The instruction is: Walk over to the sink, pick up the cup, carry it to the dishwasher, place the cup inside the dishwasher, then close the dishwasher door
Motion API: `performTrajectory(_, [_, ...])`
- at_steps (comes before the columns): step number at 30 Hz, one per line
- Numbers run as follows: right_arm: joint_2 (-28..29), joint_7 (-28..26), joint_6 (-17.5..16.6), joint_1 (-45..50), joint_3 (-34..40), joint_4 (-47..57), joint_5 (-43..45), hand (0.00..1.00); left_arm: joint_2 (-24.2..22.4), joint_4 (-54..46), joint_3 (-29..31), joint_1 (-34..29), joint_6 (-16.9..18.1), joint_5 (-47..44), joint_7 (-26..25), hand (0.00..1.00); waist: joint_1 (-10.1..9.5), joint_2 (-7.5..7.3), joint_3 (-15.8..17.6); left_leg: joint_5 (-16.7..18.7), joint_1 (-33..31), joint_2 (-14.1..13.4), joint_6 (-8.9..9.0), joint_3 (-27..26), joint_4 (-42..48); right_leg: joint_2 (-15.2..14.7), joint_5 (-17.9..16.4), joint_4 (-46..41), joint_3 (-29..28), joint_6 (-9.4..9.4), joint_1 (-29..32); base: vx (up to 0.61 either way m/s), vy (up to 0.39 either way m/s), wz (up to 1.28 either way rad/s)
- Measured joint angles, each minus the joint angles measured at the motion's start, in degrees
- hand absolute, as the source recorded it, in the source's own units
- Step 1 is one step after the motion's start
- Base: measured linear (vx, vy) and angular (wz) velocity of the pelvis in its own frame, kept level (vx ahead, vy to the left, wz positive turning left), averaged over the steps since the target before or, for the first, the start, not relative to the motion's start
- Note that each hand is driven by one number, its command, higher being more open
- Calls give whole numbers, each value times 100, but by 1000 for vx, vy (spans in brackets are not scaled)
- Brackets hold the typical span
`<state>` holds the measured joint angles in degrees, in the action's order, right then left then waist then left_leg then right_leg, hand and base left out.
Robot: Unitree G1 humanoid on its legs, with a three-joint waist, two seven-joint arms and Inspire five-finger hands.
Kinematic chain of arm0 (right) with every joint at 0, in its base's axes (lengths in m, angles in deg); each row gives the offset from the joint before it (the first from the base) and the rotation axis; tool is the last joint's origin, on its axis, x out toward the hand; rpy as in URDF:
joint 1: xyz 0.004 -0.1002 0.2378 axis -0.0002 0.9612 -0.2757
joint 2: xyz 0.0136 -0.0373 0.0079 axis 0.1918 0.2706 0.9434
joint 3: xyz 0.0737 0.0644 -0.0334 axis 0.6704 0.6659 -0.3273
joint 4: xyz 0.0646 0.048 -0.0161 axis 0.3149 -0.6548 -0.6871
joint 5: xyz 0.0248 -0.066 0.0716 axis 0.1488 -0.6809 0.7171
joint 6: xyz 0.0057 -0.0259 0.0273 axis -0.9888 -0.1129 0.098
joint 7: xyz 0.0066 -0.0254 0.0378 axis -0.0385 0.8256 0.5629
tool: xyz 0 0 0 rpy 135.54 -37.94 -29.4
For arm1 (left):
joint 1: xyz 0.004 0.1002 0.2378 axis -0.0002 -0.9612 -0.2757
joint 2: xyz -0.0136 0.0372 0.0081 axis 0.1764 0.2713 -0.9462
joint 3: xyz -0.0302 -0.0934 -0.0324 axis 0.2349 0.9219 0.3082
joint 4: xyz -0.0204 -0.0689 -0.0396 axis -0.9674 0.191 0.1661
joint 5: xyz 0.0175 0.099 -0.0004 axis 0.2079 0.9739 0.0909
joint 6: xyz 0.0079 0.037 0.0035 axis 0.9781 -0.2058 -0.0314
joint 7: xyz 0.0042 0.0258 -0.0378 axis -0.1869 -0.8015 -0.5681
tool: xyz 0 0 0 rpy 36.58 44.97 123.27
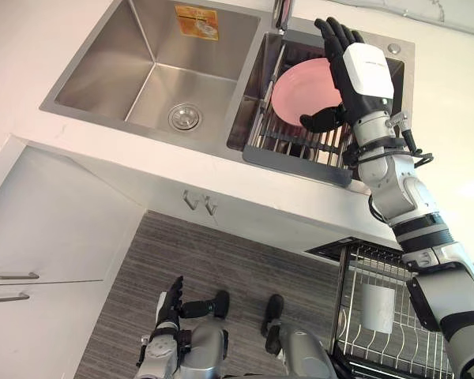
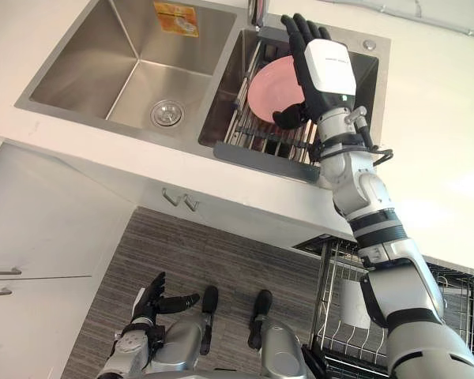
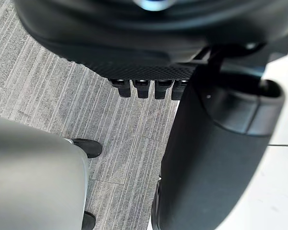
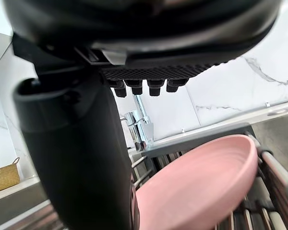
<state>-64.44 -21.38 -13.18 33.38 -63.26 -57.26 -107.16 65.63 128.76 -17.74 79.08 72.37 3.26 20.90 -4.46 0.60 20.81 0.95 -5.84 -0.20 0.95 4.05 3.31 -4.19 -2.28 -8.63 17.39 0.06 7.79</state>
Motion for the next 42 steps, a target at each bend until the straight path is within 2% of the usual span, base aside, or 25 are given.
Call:
performTrajectory(14, [-1, -27, -111, 357, 9, 209, 147, 100, 4, 45, -10, -5, -4, 3, 27, 100, 46, 0, 0, -75, 134, 0, -12, -82, -158, 0, 0, -24, -99, 0, -2, 2, 0, -2])
performTrajectory(21, [-5, -35, -68, 353, -26, -221, -78, 100, 30, 42, -104, -5, 29, -1, 25, 100, 41, -1, -1, -113, 145, -1, -14, -73, -206, -4, 1, -32, -86, 0, -1, 0, 0, 0])
performTrajectory(37, [-126, -2, 328, -744, -105, -1192, -302, 100, 33, -17, -115, -4, 69, -11, -6, 100, 21, 2, 1, -153, -114, 14, -3, 34, -195, -22, 4, -26, 12, 3, 225, 7, -2, 3])
performTrajectory(42, [-154, 26, 364, -840, -106, -1324, -308, 100, 7, -15, -137, 5, 67, -122, -94, 100, 23, 79, 43, -153, -184, 31, -3, 83, -160, -38, 4, -26, 59, 2, 235, -20, 1, 5])
